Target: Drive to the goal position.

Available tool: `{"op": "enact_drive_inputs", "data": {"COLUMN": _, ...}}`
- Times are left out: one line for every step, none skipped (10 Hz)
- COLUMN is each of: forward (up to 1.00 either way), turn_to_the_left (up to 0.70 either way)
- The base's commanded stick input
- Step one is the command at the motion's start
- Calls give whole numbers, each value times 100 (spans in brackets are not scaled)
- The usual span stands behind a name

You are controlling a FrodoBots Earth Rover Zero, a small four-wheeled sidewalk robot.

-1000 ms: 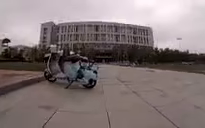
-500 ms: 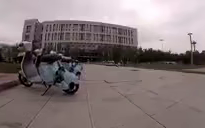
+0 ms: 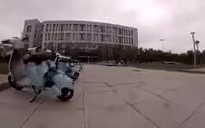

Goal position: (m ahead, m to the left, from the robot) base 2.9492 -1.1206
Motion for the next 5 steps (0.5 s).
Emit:
{"op": "enact_drive_inputs", "data": {"forward": 70, "turn_to_the_left": 35}}
{"op": "enact_drive_inputs", "data": {"forward": 70, "turn_to_the_left": 35}}
{"op": "enact_drive_inputs", "data": {"forward": 70, "turn_to_the_left": 35}}
{"op": "enact_drive_inputs", "data": {"forward": 70, "turn_to_the_left": 35}}
{"op": "enact_drive_inputs", "data": {"forward": 70, "turn_to_the_left": 35}}
